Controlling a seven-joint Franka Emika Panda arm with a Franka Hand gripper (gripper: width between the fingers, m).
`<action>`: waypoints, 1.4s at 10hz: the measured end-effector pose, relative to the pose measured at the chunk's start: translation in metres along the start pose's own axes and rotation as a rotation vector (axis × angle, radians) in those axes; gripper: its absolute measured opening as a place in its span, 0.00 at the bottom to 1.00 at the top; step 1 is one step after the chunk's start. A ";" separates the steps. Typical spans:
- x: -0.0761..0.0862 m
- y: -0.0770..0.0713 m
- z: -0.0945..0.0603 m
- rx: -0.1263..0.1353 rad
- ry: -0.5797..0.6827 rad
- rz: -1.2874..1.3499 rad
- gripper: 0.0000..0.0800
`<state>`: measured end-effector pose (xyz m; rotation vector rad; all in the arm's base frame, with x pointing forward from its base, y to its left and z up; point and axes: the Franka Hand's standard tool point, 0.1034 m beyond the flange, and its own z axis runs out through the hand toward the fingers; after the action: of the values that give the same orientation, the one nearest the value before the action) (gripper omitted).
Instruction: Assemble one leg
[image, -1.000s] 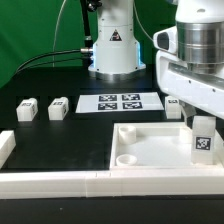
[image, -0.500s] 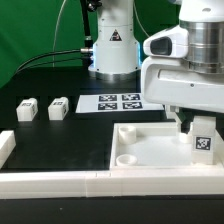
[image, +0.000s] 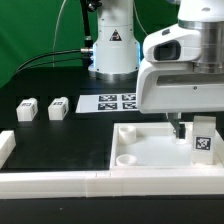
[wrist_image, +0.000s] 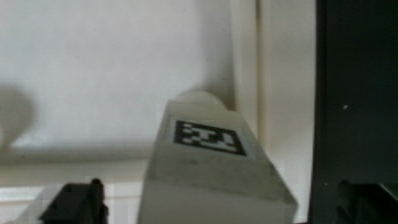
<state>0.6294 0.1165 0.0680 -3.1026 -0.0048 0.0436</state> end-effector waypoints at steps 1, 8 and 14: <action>0.000 0.000 0.000 0.000 0.000 0.002 0.81; 0.000 0.000 0.000 0.000 0.000 0.004 0.36; 0.000 0.001 0.000 0.000 0.016 0.377 0.36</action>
Offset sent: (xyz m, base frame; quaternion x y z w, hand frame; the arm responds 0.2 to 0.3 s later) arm 0.0000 0.0000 0.0000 0.0000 0.0000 0.0000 1.0000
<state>0.6292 0.1154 0.0681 -3.0542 0.5786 0.0291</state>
